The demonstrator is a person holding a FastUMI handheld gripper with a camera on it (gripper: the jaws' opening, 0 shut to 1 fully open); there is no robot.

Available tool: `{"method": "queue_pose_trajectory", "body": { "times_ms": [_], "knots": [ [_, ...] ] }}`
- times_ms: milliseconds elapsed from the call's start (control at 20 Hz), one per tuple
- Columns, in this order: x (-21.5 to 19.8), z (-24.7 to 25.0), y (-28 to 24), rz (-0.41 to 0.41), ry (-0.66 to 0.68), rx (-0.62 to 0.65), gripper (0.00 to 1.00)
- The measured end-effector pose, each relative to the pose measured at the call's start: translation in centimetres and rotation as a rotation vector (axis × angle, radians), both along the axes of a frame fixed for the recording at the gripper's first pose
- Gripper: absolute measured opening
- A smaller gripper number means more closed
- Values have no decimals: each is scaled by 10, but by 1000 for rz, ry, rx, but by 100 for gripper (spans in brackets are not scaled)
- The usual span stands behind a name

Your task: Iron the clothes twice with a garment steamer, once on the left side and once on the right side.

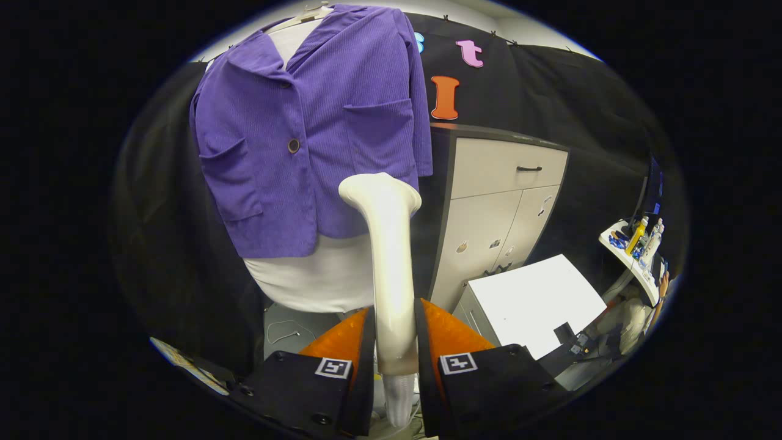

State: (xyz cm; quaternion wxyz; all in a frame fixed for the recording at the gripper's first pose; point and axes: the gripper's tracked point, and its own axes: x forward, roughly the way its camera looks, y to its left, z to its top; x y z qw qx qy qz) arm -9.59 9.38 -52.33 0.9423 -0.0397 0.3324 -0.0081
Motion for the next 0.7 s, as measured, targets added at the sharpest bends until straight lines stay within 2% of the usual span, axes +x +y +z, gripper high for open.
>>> {"method": "queue_pose_trajectory", "body": {
  "times_ms": [200,700],
  "knots": [
    [17,57,-3,-8,-95,-14,39],
    [70,201,36,63,-347,-46,39]
  ]
}}
